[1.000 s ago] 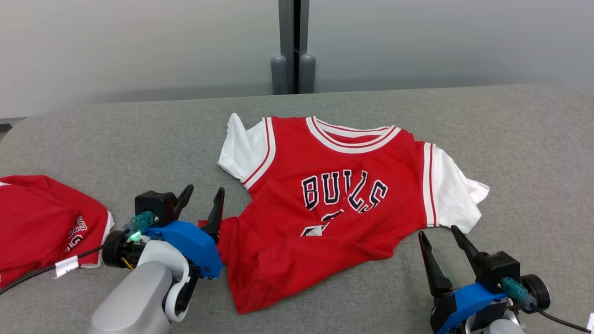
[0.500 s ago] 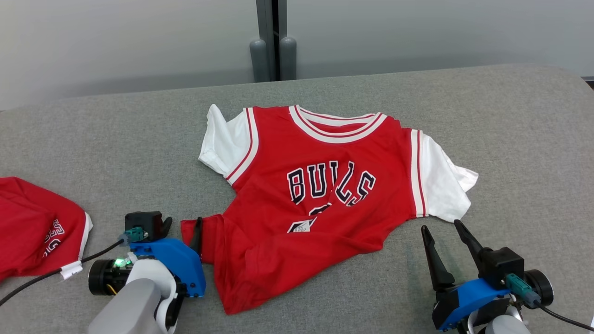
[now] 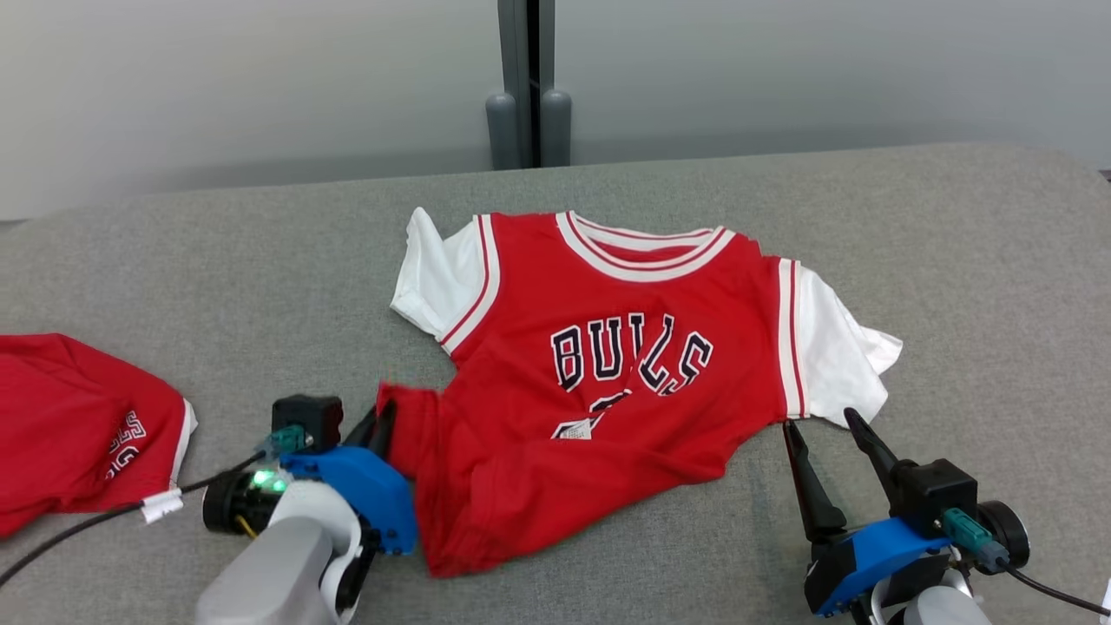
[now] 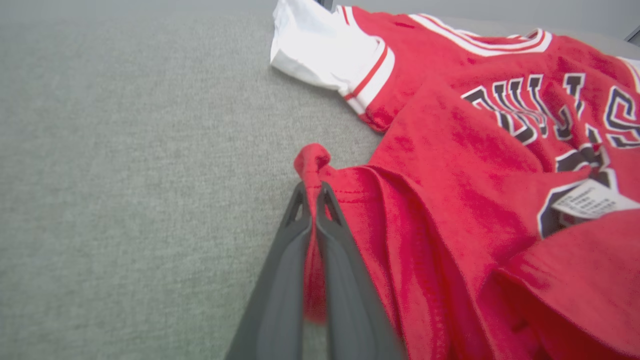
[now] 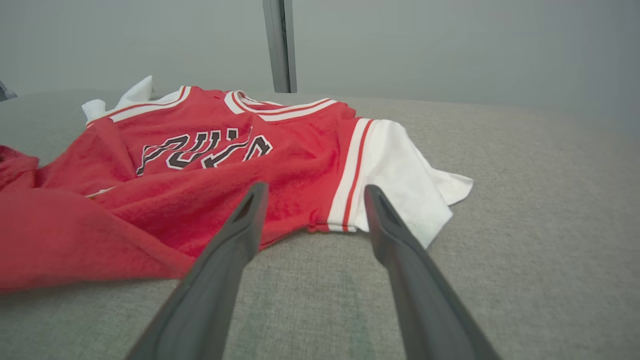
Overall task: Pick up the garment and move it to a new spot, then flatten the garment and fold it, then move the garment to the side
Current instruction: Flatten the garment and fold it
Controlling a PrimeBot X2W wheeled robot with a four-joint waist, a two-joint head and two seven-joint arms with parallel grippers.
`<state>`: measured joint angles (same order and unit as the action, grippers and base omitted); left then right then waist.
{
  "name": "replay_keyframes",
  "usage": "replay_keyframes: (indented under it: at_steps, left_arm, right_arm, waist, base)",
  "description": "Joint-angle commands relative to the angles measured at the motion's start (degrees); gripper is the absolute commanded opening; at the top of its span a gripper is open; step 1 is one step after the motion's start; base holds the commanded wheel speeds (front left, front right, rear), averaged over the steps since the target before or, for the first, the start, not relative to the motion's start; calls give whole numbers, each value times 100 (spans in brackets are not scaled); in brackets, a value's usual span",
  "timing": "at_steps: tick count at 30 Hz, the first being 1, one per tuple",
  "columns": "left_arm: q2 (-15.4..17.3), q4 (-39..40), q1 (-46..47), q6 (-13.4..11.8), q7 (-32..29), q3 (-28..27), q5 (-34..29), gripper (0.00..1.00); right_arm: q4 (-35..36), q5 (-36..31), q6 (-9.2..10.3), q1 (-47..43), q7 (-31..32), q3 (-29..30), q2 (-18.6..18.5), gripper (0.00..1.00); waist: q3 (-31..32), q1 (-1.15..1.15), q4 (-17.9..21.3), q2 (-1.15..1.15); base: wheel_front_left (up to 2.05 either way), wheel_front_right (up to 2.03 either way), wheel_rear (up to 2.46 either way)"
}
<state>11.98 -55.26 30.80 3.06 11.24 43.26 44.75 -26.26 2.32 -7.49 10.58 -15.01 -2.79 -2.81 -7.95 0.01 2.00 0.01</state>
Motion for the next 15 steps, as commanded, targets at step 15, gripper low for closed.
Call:
replay_keyframes:
  at_steps: [15]
  left_arm:
    - [307, 2356, 747, -431, 400, -905, -708, 0]
  right_arm:
    - [-81, 216, -1, -307, -26, 8, -16, 100]
  waist:
    - [763, -1, 117, -1]
  base:
    - [0, 0, 0]
